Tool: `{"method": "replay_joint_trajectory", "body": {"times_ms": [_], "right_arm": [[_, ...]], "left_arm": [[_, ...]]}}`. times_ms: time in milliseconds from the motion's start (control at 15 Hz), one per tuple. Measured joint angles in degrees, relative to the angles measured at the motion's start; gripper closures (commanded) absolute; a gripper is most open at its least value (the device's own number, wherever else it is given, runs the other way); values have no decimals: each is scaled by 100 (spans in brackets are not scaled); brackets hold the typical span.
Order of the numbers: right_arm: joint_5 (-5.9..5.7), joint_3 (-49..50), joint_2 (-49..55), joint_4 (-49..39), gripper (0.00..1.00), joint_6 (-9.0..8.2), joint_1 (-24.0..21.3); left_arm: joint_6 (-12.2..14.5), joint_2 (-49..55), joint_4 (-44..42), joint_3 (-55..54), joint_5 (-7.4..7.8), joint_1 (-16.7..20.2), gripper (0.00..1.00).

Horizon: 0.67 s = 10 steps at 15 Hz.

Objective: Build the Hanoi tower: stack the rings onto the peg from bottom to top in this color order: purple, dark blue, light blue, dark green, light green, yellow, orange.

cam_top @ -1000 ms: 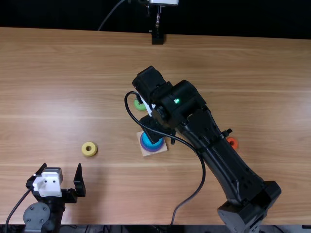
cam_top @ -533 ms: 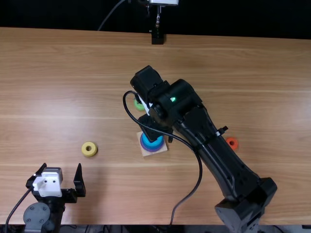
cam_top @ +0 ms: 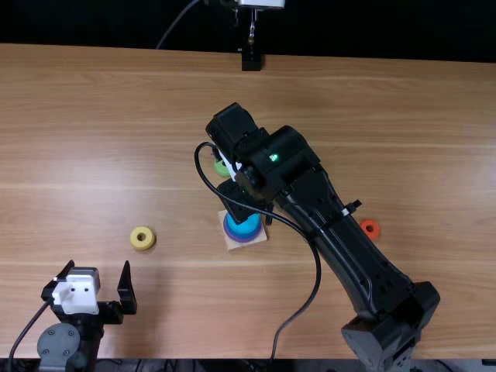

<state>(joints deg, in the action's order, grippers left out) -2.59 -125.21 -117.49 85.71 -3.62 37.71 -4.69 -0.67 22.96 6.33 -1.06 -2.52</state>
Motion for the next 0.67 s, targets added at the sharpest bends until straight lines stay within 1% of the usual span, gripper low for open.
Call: {"method": "replay_joint_trajectory", "body": {"times_ms": [267,333,400,467,667], "right_arm": [[0,236,-24,17,84,2,0],[0,238,-33,-2,63,4,0],[2,264,-33,-20,10,0,0],[0,267,-35,-9,0,-4,0],[-20,267,-35,-57,0,-7,0]], "left_arm": [[2,0,-2,0,2,0,0],[0,0,0,0,0,0,0],[-2,0,0,0,-2,0,0],[-2,-2,0,0,0,0,0],[2,0,-2,0,0,0,0]]}}
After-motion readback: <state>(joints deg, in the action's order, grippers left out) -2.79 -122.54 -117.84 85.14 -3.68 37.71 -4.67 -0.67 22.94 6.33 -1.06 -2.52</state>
